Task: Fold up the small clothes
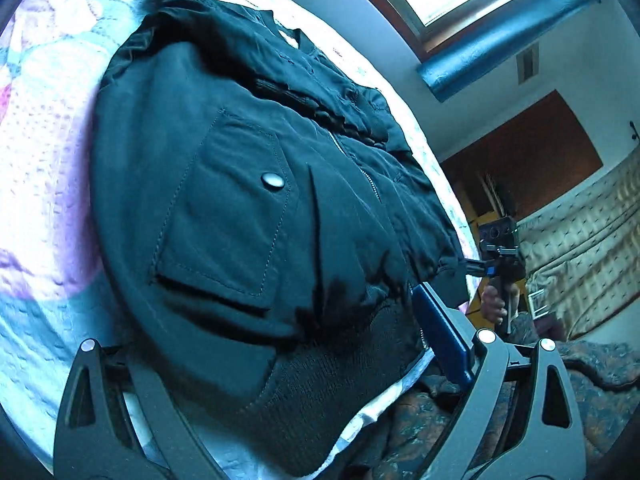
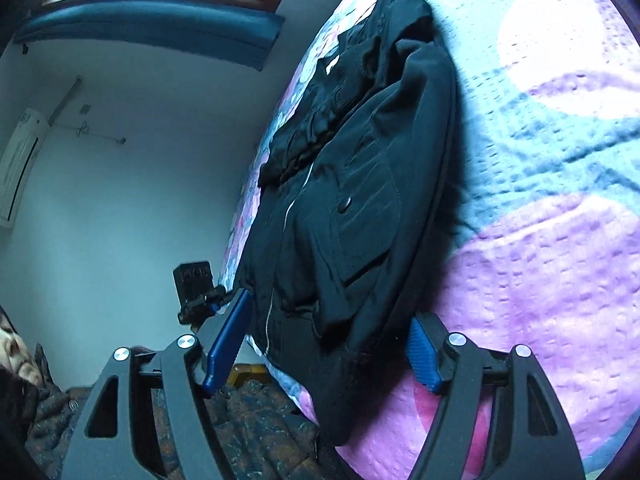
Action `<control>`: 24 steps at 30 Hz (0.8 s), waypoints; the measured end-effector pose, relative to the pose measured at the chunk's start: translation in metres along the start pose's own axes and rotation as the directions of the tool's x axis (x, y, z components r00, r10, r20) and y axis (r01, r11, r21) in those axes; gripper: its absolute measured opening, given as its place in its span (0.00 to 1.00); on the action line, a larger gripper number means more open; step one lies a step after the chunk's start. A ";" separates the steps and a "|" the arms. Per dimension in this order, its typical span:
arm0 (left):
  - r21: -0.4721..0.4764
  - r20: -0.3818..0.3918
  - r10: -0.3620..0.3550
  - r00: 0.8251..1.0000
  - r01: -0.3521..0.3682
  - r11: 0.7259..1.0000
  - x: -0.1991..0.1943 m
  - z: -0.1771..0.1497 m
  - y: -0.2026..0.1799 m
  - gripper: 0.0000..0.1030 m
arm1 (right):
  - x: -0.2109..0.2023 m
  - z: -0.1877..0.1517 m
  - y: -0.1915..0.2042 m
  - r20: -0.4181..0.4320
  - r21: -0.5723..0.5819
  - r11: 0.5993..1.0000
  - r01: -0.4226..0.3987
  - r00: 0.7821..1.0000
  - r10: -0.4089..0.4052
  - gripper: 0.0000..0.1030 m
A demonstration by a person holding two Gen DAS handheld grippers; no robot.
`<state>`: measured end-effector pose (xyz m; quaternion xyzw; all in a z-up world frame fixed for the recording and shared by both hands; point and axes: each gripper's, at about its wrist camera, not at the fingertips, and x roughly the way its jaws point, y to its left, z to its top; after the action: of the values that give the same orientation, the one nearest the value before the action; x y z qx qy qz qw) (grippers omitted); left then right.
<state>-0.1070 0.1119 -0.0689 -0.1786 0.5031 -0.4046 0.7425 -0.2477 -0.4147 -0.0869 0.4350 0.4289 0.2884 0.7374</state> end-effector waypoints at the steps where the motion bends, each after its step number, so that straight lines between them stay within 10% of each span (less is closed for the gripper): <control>1: -0.010 0.001 -0.003 1.000 0.003 1.000 -0.001 0.000 0.001 0.91 | 0.000 -0.001 0.001 -0.006 -0.004 1.000 0.005 1.000 -0.005 0.69; 15: 0.026 0.010 0.004 1.000 -0.004 1.000 0.002 -0.011 -0.009 0.90 | 0.020 -0.025 0.017 -0.103 -0.089 0.994 0.063 0.992 -0.072 0.61; 19: 0.011 0.037 0.079 0.996 -0.080 0.997 -0.001 -0.016 -0.010 0.66 | 0.033 -0.027 0.014 -0.101 -0.074 0.992 0.104 0.989 -0.111 0.31; 24: -0.074 0.047 0.106 0.993 -0.102 0.992 -0.004 -0.022 0.000 0.31 | 0.040 -0.026 0.011 -0.097 -0.065 0.989 0.132 0.986 -0.138 0.18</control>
<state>-0.1271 0.1178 -0.0757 -0.1887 0.5069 -0.3423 0.7683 -0.2525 -0.3676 -0.0986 0.3681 0.4859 0.2717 0.7447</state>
